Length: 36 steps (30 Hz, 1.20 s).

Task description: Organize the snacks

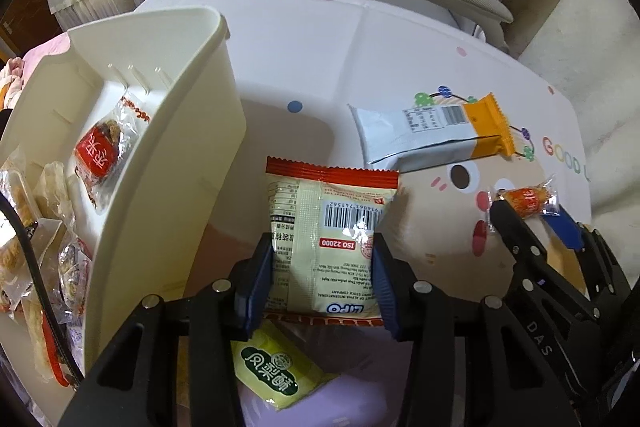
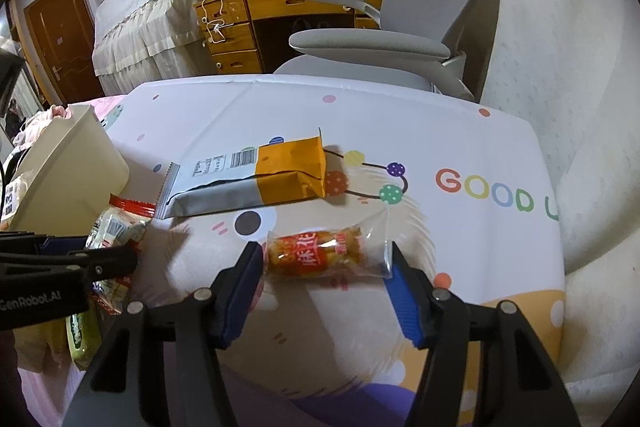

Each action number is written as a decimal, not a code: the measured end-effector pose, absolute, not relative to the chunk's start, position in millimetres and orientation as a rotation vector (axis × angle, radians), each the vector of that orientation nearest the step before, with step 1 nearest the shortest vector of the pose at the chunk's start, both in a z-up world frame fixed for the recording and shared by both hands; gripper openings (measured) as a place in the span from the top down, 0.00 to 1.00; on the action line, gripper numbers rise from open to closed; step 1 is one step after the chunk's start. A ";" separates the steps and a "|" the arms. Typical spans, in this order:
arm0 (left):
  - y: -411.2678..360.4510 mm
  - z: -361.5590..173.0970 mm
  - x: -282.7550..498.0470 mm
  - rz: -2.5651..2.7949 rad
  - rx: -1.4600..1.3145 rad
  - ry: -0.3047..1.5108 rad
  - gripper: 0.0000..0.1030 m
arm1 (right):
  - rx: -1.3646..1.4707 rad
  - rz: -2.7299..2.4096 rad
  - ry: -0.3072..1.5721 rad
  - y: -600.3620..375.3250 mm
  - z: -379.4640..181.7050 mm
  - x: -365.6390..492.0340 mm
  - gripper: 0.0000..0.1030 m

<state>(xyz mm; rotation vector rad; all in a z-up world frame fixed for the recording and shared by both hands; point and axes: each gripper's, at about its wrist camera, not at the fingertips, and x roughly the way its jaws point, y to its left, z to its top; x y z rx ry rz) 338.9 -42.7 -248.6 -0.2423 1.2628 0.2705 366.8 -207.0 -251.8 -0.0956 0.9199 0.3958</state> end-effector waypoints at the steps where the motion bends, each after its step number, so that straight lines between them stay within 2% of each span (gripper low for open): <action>1: -43.4 -245.9 338.4 0.268 -0.242 1.259 0.57 | -0.088 0.391 0.924 -208.0 -251.0 366.4 0.41; 17: -53.5 -184.4 300.0 0.202 -0.236 1.179 0.57 | -0.044 0.340 0.884 -236.3 -206.3 337.1 0.41; 36: -53.2 -120.8 161.4 0.179 -0.227 1.106 0.57 | -0.001 0.365 0.901 -253.0 -172.3 222.8 0.41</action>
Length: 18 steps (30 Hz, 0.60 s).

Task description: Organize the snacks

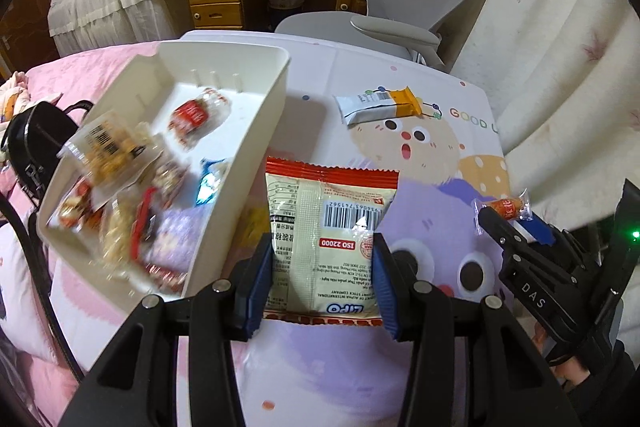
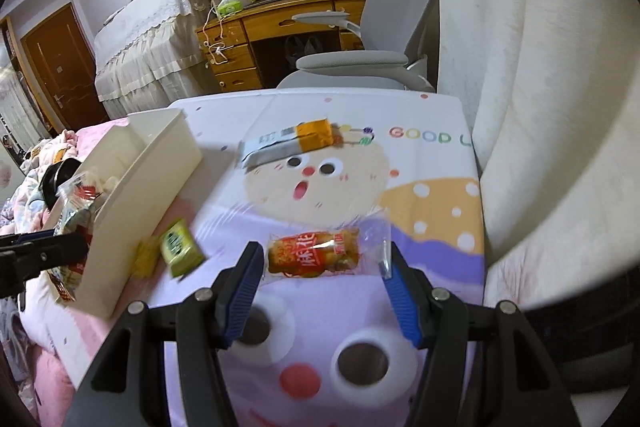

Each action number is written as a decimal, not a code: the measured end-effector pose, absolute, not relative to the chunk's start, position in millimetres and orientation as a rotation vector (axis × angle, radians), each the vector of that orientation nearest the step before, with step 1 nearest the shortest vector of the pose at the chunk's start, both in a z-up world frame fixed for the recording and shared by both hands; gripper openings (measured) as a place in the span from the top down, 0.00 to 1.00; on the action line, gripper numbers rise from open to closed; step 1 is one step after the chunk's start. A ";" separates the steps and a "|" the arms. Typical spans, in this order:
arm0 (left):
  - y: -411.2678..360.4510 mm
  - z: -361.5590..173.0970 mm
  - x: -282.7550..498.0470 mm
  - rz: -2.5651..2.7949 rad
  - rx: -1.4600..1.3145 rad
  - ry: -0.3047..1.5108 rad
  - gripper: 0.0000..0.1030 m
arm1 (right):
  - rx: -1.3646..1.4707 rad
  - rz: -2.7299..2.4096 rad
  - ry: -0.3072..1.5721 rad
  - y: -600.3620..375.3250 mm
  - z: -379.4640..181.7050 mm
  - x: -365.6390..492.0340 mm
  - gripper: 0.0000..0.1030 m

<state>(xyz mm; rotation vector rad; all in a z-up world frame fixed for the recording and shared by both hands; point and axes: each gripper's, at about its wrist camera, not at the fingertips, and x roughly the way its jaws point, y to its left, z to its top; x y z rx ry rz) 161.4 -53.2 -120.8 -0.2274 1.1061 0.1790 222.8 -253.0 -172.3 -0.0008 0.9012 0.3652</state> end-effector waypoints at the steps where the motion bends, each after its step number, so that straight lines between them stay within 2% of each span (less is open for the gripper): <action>1: -51.3 -117.9 153.4 0.186 -0.227 1.102 0.57 | 0.005 0.371 0.906 -252.9 -171.7 216.9 0.41; 11: -19.9 -92.9 87.1 0.228 -0.235 1.081 0.57 | 0.015 0.437 0.951 -226.3 -166.0 174.2 0.41; 18: 17.1 -85.5 72.6 0.235 -0.228 1.084 0.57 | 0.021 0.540 0.979 -179.7 -160.5 151.5 0.41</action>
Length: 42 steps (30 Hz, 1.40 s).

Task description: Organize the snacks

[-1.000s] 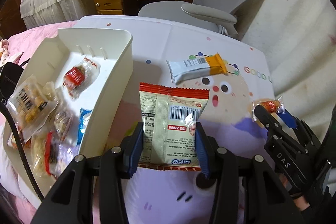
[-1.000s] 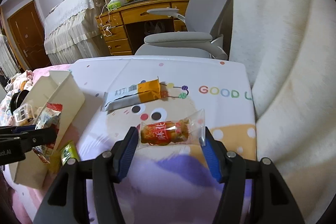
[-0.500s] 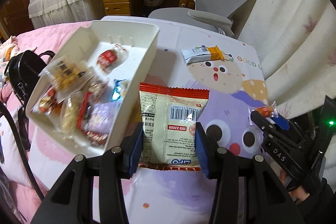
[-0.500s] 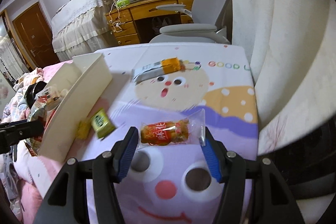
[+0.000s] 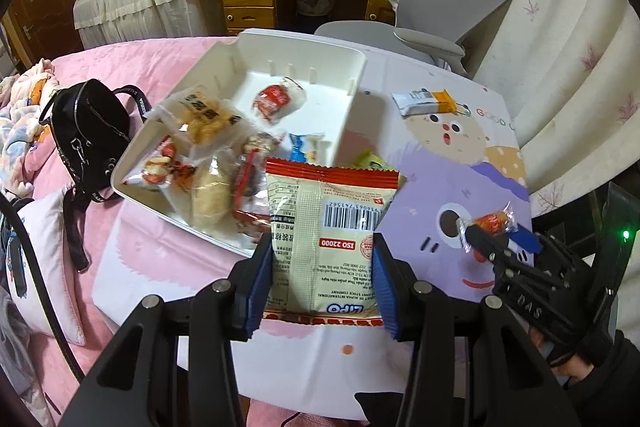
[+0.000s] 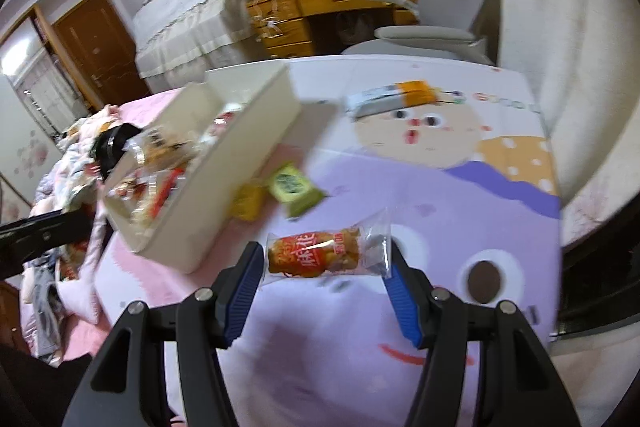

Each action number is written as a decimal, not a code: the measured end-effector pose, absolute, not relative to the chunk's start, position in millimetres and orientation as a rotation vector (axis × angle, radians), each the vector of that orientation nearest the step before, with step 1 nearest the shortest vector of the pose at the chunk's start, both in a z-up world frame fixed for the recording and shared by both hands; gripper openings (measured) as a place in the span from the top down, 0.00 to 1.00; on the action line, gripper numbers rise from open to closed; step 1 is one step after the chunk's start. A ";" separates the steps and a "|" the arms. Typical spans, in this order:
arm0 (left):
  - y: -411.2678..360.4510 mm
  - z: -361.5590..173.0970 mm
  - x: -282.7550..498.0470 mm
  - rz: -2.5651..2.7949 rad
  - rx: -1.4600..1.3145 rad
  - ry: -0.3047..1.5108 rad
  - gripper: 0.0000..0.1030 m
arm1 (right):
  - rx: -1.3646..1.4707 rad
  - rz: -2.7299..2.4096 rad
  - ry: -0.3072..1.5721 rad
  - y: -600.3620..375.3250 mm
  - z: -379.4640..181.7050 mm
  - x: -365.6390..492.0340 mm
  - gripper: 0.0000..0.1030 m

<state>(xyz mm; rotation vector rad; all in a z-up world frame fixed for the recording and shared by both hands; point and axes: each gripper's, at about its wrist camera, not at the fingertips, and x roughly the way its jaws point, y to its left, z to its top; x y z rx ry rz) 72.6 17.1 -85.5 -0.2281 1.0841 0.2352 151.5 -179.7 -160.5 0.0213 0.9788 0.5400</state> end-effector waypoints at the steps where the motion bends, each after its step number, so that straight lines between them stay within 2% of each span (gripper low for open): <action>1: 24.1 -84.0 72.5 0.230 -0.225 1.083 0.57 | 0.024 0.553 0.976 -171.7 -158.9 148.4 0.41; 16: 117.1 -71.2 108.9 0.024 -0.118 1.081 0.56 | 0.105 0.526 0.902 -63.6 -136.2 143.1 0.40; 28: 167.7 -84.8 133.8 -0.084 -0.050 1.106 0.56 | 0.140 0.443 0.857 -9.2 -139.5 134.7 0.40; 30: 170.6 -88.3 135.4 -0.107 -0.045 1.114 0.47 | 0.140 0.424 0.858 -5.3 -141.3 131.3 0.40; 31: 171.3 -89.5 135.8 -0.112 -0.039 1.116 0.33 | 0.140 0.418 0.860 -4.2 -141.8 130.4 0.40; 32: 171.6 -90.5 135.7 -0.114 -0.031 1.117 0.25 | 0.140 0.409 0.865 -3.2 -142.7 129.1 0.40; 42: 162.2 -96.8 127.9 -0.170 -0.025 1.143 0.23 | 0.127 0.345 0.895 -6.7 -144.3 112.2 0.40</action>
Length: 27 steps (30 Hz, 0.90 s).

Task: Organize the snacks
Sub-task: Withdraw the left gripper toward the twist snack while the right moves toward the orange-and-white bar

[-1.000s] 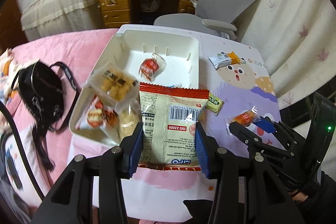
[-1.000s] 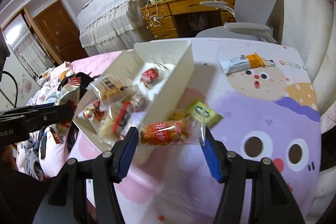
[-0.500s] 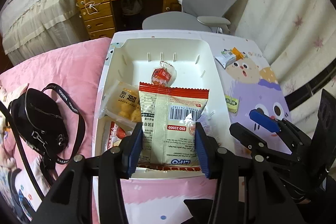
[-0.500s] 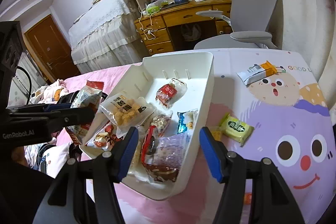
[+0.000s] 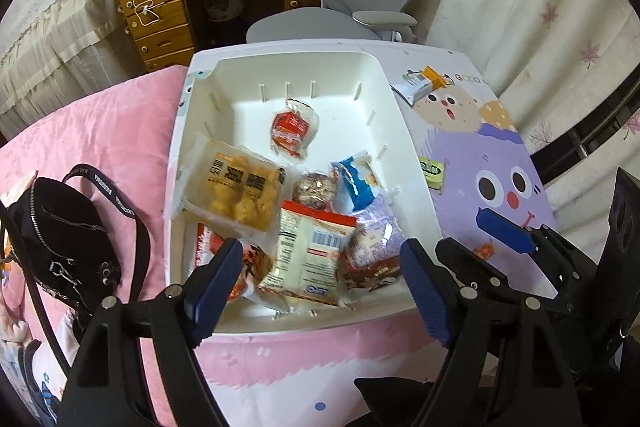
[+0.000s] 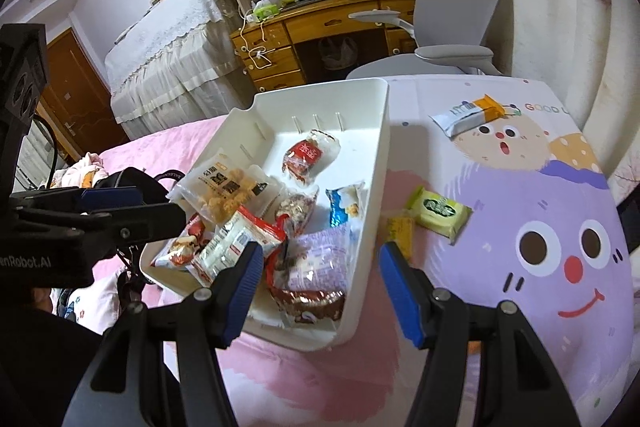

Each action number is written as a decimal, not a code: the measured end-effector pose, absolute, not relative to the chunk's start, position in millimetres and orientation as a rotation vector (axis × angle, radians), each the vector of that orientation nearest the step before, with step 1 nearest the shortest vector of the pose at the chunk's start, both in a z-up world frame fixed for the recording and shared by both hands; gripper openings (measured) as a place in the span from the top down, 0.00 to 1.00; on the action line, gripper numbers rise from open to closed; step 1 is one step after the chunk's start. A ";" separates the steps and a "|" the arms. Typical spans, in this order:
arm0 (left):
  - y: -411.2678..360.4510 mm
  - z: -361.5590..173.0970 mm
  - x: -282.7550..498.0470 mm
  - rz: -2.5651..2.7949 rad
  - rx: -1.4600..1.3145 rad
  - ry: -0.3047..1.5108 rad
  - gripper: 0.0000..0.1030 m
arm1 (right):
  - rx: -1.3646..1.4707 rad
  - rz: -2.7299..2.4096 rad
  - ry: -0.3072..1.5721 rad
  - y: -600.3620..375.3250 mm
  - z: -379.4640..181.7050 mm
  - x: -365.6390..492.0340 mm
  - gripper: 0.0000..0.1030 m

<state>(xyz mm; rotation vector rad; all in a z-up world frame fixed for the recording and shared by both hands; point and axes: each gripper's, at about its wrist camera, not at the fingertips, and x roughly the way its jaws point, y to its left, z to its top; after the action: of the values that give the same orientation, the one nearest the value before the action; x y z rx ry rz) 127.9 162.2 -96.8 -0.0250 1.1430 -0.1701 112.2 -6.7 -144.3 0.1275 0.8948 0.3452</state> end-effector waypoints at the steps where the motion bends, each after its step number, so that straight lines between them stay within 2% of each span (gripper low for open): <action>1: 160.5 -96.6 127.4 -0.173 -0.025 1.144 0.23 | 0.126 0.339 0.899 -8.8 -143.6 110.3 0.40; 13: 117.4 -85.0 109.1 -0.156 -0.073 1.126 0.23 | 0.110 0.321 0.928 -57.2 -140.6 94.5 0.40; 27: 32.9 -89.5 73.1 0.038 -0.231 1.125 0.23 | 0.054 0.457 1.047 -151.8 -143.8 111.8 0.40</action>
<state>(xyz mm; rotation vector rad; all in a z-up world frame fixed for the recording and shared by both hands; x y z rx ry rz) 73.1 32.9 -89.5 -0.2306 1.1251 0.0378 111.8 -151.8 -143.8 0.0541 1.0469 0.4570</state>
